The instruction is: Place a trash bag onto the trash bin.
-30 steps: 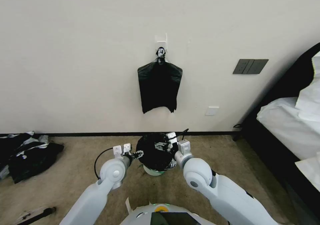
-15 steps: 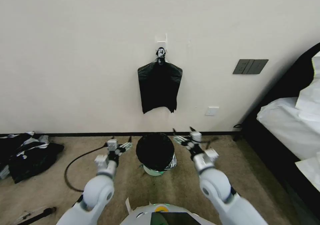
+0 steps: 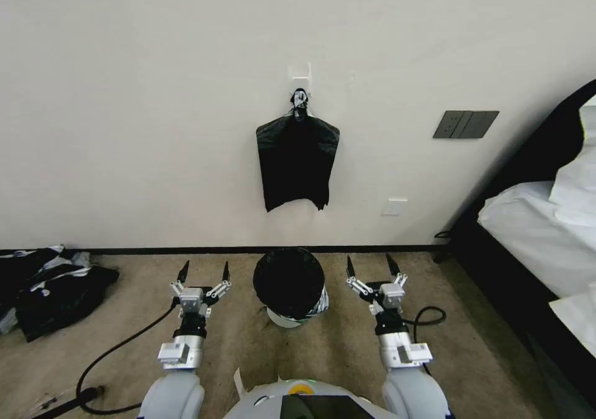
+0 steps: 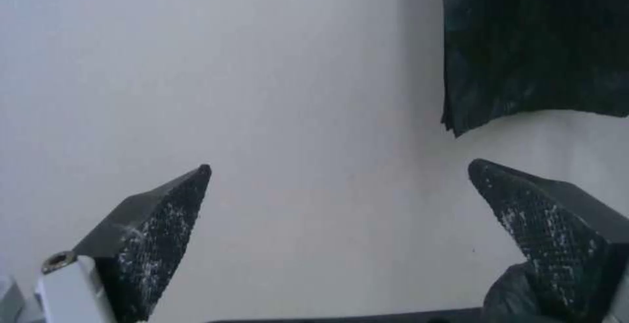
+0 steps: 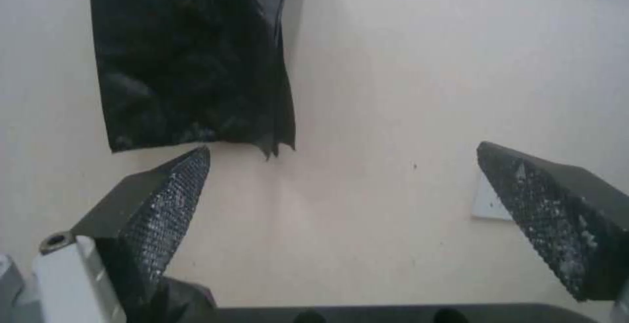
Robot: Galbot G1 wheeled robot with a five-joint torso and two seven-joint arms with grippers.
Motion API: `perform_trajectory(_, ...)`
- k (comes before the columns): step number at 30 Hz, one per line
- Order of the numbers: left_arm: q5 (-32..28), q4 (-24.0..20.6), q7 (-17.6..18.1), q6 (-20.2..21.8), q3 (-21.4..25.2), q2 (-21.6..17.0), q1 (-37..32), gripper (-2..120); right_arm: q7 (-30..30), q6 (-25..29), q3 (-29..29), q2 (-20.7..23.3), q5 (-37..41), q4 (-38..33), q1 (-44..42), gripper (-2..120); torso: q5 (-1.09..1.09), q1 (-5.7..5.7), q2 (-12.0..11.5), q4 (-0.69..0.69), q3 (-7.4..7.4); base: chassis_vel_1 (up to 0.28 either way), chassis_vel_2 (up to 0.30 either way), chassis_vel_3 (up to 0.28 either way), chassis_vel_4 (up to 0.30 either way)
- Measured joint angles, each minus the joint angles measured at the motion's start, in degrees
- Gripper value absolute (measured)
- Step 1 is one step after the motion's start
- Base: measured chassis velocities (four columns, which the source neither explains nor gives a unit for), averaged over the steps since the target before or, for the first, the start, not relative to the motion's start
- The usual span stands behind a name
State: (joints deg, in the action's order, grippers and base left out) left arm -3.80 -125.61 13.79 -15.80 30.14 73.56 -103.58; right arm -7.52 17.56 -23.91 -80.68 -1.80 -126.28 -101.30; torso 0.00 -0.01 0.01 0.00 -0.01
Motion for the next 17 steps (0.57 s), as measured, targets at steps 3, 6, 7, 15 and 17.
perform_trajectory(3, 1.4, 0.0, 0.2, -0.6, -0.2, 0.3, -0.5, 100, -0.3, 0.9, 0.5, -1.1, -1.7, 0.6, -0.9, 100, 0.00, 0.00, 0.0, -0.01, 0.00, 0.000, 0.000, 0.000, 0.000)
perform_trajectory(6, 1.8, 0.0, 0.3, -0.6, -0.4, 0.3, -0.6, 100, -0.4, 1.1, 0.5, -1.4, -2.8, 0.9, -0.9, 100, 0.00, 0.00, 0.0, 0.00, 0.00, 0.000, 0.000, 0.000, 0.000)
perform_trajectory(7, 1.8, 0.0, 0.4, -0.6, -0.5, 0.3, -0.6, 100, -0.4, 1.1, 0.5, -1.4, -2.8, 0.9, -0.8, 100, 0.00, 0.00, 0.0, 0.00, 0.00, 0.000, 0.000, 0.000, 0.000)
perform_trajectory(15, 1.7, 0.0, 0.5, -0.4, -0.6, 0.3, -0.4, 100, -0.6, 1.0, 0.6, -1.3, -2.8, 1.0, -0.6, 100, 0.00, 0.00, 0.0, 0.00, 0.01, 0.000, 0.000, 0.000, 0.000)
perform_trajectory(17, 1.7, 0.0, 0.5, -0.3, -0.6, 0.3, -0.4, 100, -0.6, 1.0, 0.6, -1.3, -2.8, 1.0, -0.6, 100, 0.00, 0.00, 0.0, 0.00, 0.00, 0.000, 0.000, 0.000, 0.000)
